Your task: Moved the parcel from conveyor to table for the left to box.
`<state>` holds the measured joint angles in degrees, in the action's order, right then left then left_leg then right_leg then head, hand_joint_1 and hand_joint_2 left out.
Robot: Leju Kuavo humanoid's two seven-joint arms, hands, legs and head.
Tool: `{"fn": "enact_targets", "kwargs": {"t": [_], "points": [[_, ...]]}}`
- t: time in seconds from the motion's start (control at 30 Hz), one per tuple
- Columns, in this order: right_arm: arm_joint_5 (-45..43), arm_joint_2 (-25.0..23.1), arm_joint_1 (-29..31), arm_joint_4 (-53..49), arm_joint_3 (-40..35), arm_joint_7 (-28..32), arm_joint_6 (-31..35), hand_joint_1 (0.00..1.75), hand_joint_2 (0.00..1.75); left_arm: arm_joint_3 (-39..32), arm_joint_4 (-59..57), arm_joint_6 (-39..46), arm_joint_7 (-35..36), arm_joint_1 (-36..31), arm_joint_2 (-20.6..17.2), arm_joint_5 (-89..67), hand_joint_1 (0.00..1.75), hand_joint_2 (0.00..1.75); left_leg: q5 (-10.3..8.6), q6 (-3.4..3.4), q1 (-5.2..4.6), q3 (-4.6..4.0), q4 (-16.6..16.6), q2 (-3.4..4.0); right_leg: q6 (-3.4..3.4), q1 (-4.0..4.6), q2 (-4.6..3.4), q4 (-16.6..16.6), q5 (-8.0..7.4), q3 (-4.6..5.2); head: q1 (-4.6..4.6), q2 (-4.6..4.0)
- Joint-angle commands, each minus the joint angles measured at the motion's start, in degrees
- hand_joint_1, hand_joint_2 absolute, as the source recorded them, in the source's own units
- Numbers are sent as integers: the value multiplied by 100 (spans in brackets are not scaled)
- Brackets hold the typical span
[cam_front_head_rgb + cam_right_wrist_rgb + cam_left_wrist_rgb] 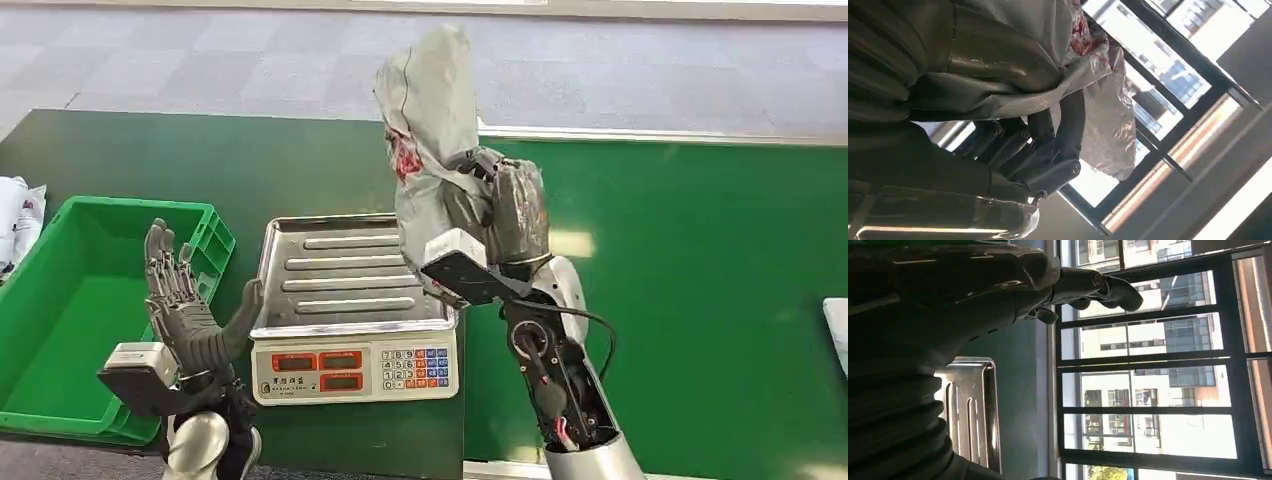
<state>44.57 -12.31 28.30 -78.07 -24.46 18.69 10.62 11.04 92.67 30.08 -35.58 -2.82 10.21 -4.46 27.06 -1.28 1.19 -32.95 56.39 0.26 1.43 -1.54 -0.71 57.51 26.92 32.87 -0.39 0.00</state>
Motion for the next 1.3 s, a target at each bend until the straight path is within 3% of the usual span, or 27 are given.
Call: {"fn": "enact_targets", "kwargs": {"t": [0.03, 0.13, 0.2, 0.23, 0.3, 0.33, 0.43, 0.9, 1.3], "points": [[-465, 71, 371, -269, -330, 2, -274, 175, 175, -110, -190, -87, 28, -180, 49, 1, 0, 175, -6, 10, 1, 2, -1, -3, -17, 5, 8, 0, -4, -2, -2, 0], [-1380, -40, 655, 748, -195, 52, -996, 175, 175, -54, -343, -158, 37, -290, 70, -2, 0, 175, -5, 9, 2, 9, -3, 3, -13, 5, 0, -4, -5, -8, -2, 0], [-1550, -82, 807, 1289, -146, 170, -1098, 175, 175, -28, -417, -151, 36, -348, 70, -1, 0, 175, -4, 6, 0, 12, -4, 5, -8, 2, -2, -3, -4, -10, -4, 0], [-1857, -159, 1009, 2217, -21, 170, -1414, 175, 175, 31, -528, -163, 43, -451, 62, 15, 0, 175, -8, 11, 1, 20, -10, 5, -16, 6, 0, -11, -9, -19, 0, 0], [-1814, -263, 1217, 3088, 64, 351, -1302, 175, 175, 75, -609, -141, 47, -500, 34, 33, 0, 175, -11, 10, 1, 29, -18, 3, -15, 5, 0, -17, -11, -28, -2, 0], [-2046, -311, 1401, 3793, 169, 454, -1716, 175, 175, 123, -697, -155, 51, -554, 7, 100, 0, 175, -6, 7, 2, 27, -12, 9, -11, 5, -6, -11, -8, -24, 0, 0], [-2021, -277, 1587, 4362, 119, 598, -1970, 175, 175, 160, -816, -171, 39, -620, 7, 132, 0, 175, -14, 11, 2, 26, -18, -4, -18, 7, 8, -17, -13, -28, -2, 0], [-1798, -407, 1994, 5239, -160, 743, -2595, 175, 175, 69, -792, -173, 29, -622, 18, 177, 0, 175, -8, 9, 0, 6, -3, -4, -11, 3, 4, -2, -8, -7, -2, 0], [-1663, -422, 2079, 5360, -226, 650, -2459, 175, 175, 27, -758, -178, 31, -610, 16, 177, 0, 175, -7, 11, -1, 8, -4, -8, -12, 2, 9, -3, -5, -10, -2, 0]]}}
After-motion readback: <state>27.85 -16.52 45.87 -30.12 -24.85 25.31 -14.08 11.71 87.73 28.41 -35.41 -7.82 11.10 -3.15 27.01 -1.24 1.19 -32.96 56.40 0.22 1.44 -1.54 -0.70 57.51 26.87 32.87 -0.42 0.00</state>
